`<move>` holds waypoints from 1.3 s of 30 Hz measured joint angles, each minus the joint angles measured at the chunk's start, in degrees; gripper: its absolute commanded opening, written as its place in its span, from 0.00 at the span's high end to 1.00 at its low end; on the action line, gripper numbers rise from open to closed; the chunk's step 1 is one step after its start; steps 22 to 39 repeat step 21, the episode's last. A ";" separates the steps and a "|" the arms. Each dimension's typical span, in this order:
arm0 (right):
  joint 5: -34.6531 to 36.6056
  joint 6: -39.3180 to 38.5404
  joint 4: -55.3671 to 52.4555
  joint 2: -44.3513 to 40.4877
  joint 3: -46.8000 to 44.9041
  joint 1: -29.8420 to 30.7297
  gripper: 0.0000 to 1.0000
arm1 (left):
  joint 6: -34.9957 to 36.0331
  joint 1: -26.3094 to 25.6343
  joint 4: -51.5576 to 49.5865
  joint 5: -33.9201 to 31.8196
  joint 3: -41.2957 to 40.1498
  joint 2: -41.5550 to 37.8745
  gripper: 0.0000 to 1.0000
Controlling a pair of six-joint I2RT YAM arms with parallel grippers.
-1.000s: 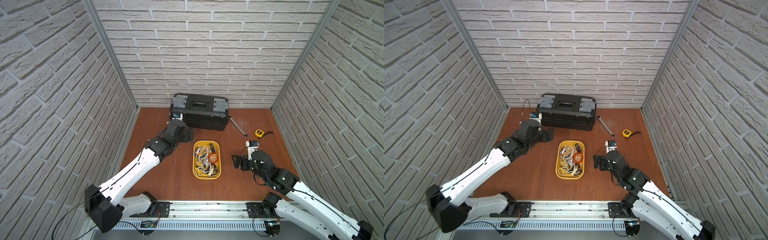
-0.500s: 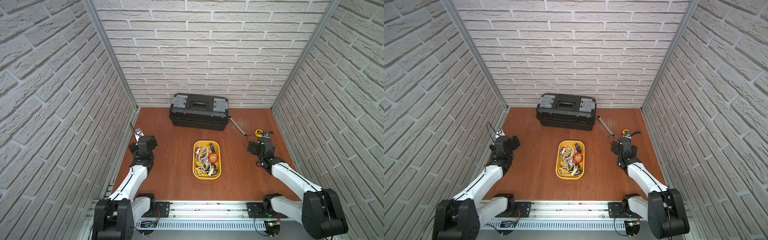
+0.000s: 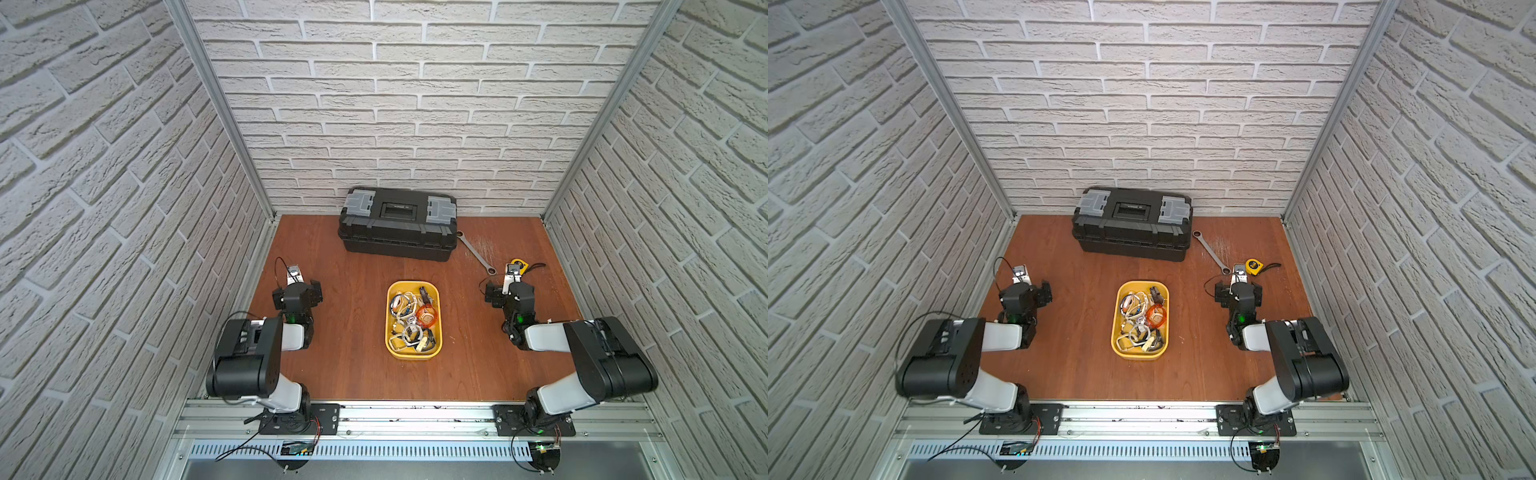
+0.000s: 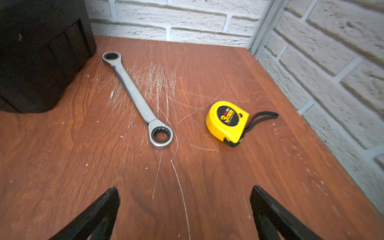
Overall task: Put the watch into the storage box
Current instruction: Reset both arms
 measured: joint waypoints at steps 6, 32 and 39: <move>-3.04 -0.04 0.68 -0.46 0.90 -1.99 0.01 | -0.28 2.99 0.96 6.03 0.76 0.79 0.02; -4.46 -0.07 1.31 -0.74 1.01 -2.10 0.01 | -0.31 3.02 2.01 8.39 1.07 0.76 0.02; -4.46 -0.07 1.31 -0.74 1.01 -2.10 0.01 | -0.31 3.02 2.01 8.39 1.07 0.76 0.02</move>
